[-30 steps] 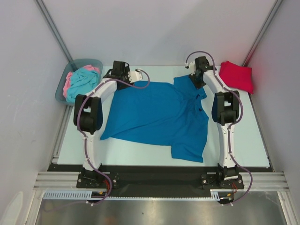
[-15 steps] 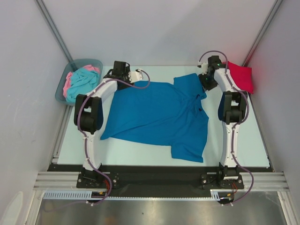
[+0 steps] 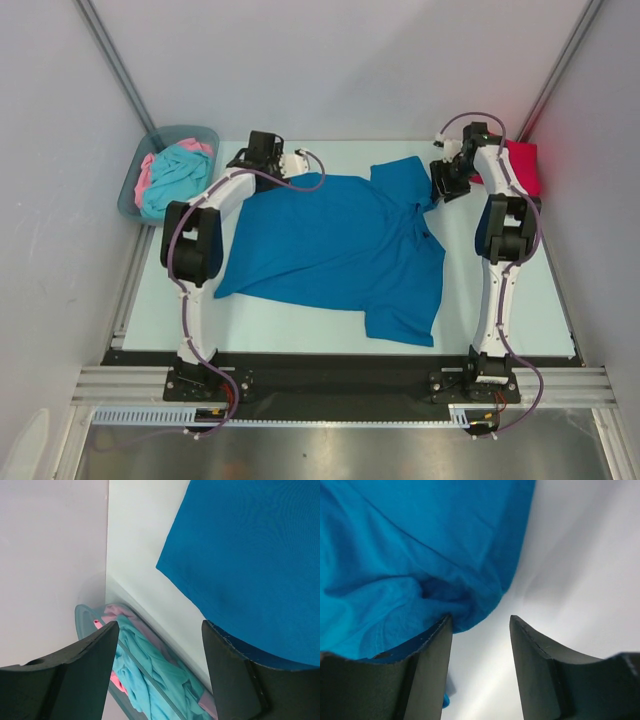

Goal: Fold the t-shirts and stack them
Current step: Flatten the tshirt out

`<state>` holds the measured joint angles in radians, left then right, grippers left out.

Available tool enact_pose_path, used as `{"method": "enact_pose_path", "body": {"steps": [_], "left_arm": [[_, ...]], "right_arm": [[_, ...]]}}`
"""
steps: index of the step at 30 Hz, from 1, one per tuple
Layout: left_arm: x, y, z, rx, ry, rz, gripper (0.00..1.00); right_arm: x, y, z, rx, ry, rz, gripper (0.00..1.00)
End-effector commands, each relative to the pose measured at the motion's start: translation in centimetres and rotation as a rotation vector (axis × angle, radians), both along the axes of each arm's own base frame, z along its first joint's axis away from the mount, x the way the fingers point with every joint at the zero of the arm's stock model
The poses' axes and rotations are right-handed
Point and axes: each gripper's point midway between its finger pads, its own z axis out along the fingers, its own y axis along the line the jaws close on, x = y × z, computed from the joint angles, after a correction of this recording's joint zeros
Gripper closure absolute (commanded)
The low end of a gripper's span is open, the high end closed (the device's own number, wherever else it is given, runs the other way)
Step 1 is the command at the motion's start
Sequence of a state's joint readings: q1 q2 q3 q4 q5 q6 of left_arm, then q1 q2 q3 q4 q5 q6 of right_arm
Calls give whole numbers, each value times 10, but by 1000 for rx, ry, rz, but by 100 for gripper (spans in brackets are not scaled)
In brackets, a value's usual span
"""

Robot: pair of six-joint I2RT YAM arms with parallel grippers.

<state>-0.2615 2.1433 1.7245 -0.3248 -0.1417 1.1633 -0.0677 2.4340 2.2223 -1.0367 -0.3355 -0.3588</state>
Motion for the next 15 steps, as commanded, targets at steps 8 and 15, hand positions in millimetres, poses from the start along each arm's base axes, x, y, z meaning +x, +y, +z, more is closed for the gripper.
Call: {"method": "enact_pose_path", "body": {"steps": [8,15], "left_arm": [[-3,-10,38,23,-68,-15,27],[-3,-13,51,23,-92,-17,27]], "right_arm": [[8,10,2,127,-1,9,52],[5,14,-14,165,35,13,55]]}}
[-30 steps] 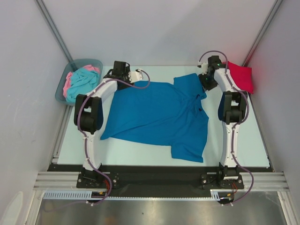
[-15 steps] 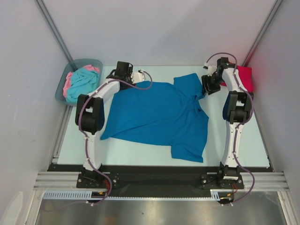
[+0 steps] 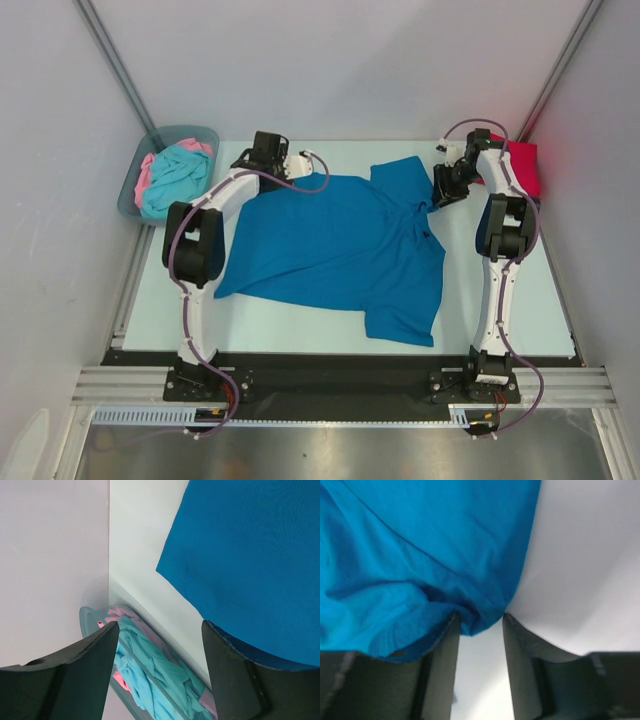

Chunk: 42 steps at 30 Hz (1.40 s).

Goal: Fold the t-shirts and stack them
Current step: Flatten the tshirt out

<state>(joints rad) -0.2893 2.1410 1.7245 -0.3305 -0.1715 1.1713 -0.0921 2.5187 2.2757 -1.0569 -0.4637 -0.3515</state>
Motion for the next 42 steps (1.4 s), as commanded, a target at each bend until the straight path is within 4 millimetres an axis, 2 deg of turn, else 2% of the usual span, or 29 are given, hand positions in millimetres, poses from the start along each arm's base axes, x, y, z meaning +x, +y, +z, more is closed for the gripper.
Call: {"method": "enact_pose_path", "body": {"steps": [1,4,8,11,14,19,26,27,29,32,33,34,39,41,42], "left_arm": [[0,-2,49,0,-88,-9,27],[-1,-4,50,1,-90,-12,27],[-3,-6,49,1,-85,-15,27],[-3,-8,47,-1,-83,-18,27],[-3,-11,46,-5,-81,-25,27],[-3,-14,47,-12,-81,-31,27],[-8,-18,40,-26,-67,-32,27],[-9,-19,41,-27,-66,-35,27],[-9,-20,40,-31,-68,-40,27],[-8,-25,41,-38,-74,-50,27],[-8,-26,42,-38,-75,-54,27],[-7,-27,41,-38,-75,-56,27],[-6,-29,41,-43,-80,-64,27],[-7,-29,40,-41,-80,-67,27],[-8,-28,41,-36,-82,-69,27]], "right_arm": [[5,5,7,36,-15,6,57],[7,5,8,38,-23,7,67],[11,3,14,22,-46,5,86],[17,-4,16,-28,-73,3,91],[30,-22,19,-133,-131,-2,93],[59,-55,23,-364,-256,13,94],[98,-73,10,-603,-372,110,93],[106,-69,2,-625,-393,126,93],[118,-70,4,-683,-435,167,92],[131,-71,-7,-752,-468,226,91],[134,-55,-14,-756,-480,262,91],[136,-49,-17,-771,-488,280,91],[148,-45,-27,-849,-526,330,91],[149,-42,-27,-864,-528,337,82],[147,-39,-25,-862,-523,337,72]]}}
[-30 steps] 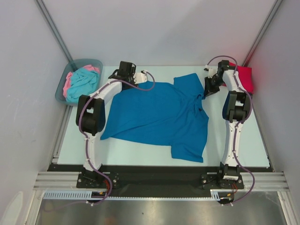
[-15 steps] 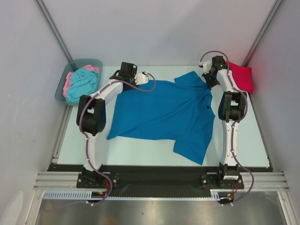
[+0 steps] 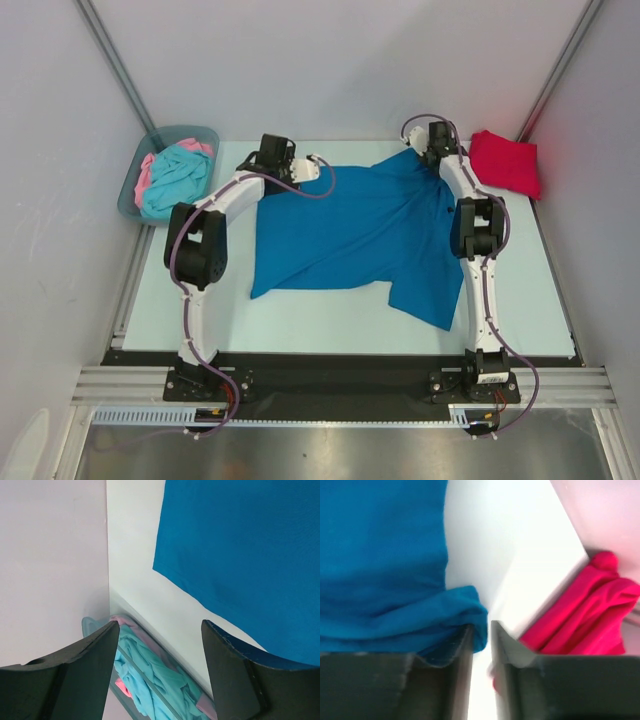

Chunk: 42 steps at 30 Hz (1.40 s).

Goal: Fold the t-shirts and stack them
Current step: Flatten the tshirt out

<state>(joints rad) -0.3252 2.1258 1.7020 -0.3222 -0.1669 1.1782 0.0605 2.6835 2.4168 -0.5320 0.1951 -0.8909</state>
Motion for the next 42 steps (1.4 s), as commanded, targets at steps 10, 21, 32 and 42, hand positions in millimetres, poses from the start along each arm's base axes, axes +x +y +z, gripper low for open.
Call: {"method": "enact_pose_path", "body": {"steps": [10,21,32,42], "left_arm": [[-6,-6,42,-32,-94,-61,27],[-15,-12,15,14,-21,-168,39],[-1,-19,-11,40,9,-197,100],[-1,-23,-8,39,2,-192,100]], "right_arm": [[-30,27,71,120,10,6,25],[-111,57,69,272,294,8,100],[-84,43,73,299,173,-62,100],[-3,61,91,245,-144,-43,100]]}}
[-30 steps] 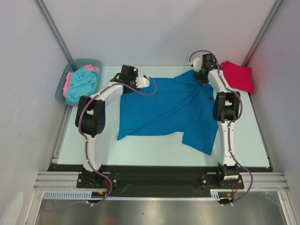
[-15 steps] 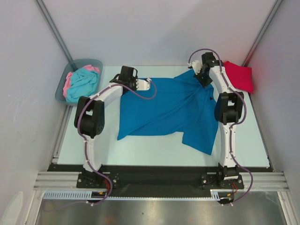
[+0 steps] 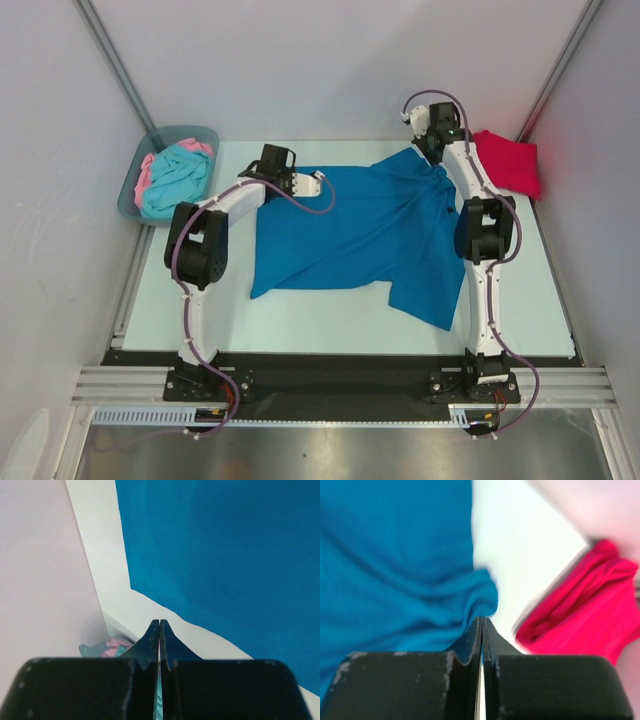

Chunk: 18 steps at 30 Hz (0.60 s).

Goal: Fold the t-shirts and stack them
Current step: Flatten the tshirt out

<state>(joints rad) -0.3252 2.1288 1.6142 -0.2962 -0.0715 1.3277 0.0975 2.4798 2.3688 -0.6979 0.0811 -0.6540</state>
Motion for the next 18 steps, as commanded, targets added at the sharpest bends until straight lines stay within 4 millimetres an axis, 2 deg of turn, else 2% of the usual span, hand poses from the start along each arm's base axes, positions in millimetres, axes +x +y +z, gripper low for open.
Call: {"method": "enact_pose_path", "body": {"steps": [1,8,18], "left_arm": [[12,-13,27,-34,-64,-21,100],[15,-15,38,-53,-86,9,100],[16,-13,48,-59,-103,27,100]], "right_arm": [[33,18,4,-8,-127,-1,100],[46,37,-37,4,-129,12,100],[51,45,-58,29,-123,9,100]]}}
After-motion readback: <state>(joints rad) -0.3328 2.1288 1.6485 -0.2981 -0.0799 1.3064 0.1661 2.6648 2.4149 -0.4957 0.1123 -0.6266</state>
